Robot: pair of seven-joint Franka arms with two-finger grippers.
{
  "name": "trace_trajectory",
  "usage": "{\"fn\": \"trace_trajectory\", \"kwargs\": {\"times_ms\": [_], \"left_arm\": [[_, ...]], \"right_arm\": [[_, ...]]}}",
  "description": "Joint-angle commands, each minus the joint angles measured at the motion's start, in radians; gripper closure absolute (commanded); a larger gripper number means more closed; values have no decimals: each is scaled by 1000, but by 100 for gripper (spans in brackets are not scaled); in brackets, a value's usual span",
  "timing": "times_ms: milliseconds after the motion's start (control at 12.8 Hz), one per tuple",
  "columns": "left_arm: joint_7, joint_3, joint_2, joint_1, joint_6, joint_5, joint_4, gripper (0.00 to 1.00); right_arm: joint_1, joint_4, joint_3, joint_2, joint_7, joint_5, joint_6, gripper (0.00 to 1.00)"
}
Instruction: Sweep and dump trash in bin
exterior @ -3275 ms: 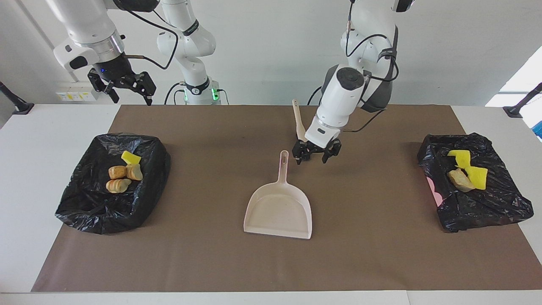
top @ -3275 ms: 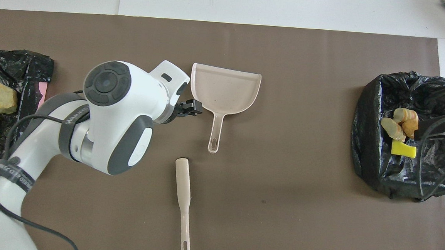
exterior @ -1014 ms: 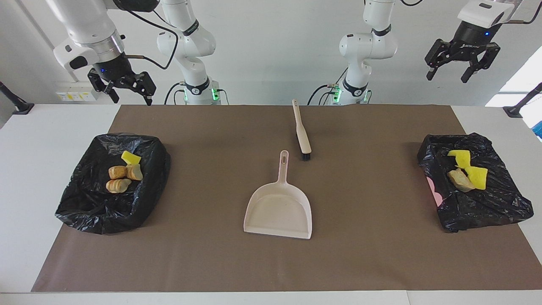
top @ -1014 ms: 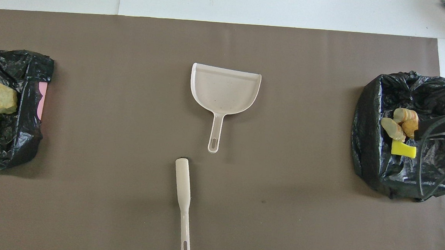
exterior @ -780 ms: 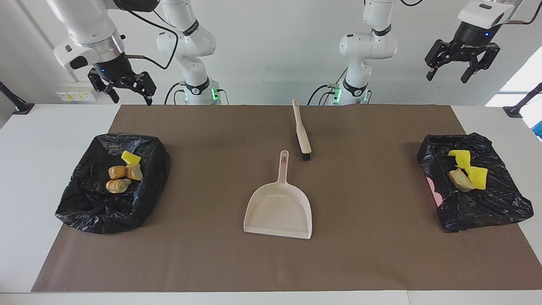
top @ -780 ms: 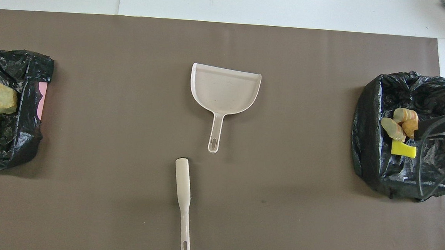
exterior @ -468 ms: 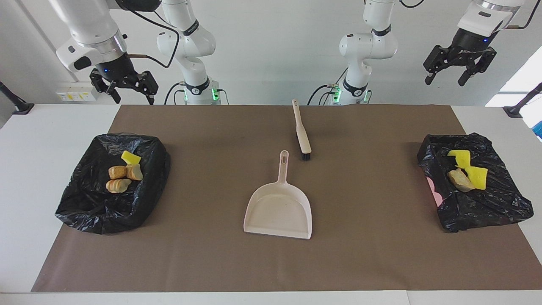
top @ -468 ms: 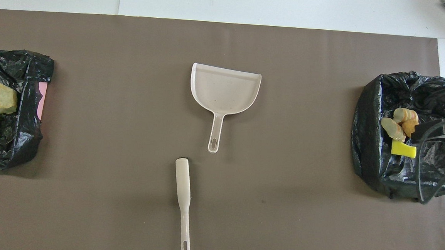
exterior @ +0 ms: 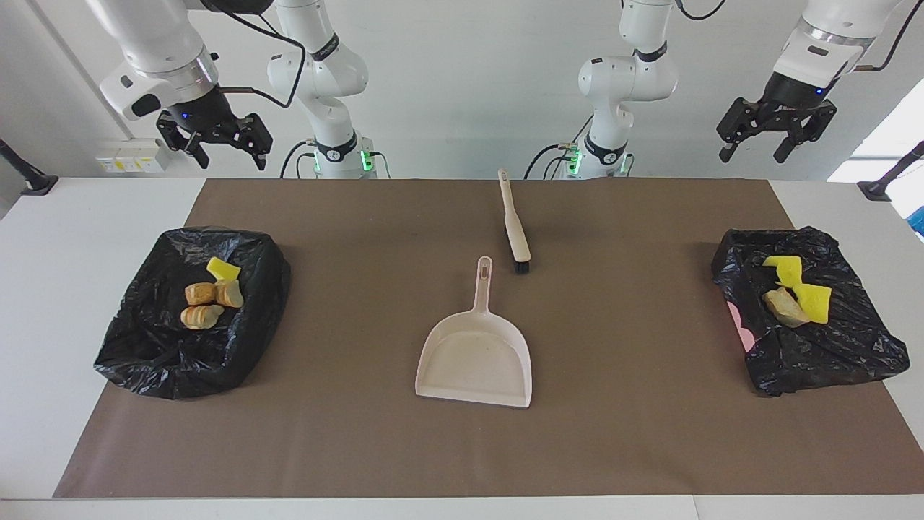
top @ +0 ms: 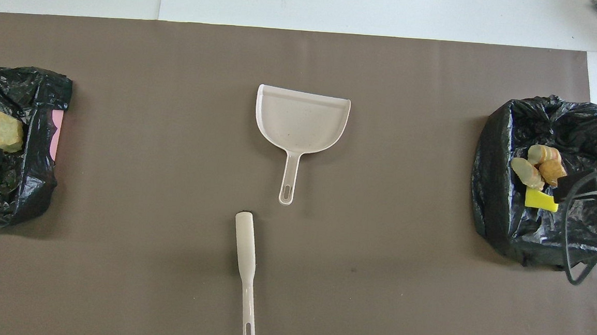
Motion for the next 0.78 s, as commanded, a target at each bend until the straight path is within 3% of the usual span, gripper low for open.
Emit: {"fn": "trace_trajectory", "kwargs": {"times_ms": [0, 702], "left_arm": [[-9, 3, -15, 9, 9, 13, -14, 0], [-8, 6, -13, 23, 4, 14, -17, 0]], "right_arm": [[-6, 3, -1, -8, -30, 18, -7, 0], [-6, -1, -1, -11, -30, 18, -4, 0]]}}
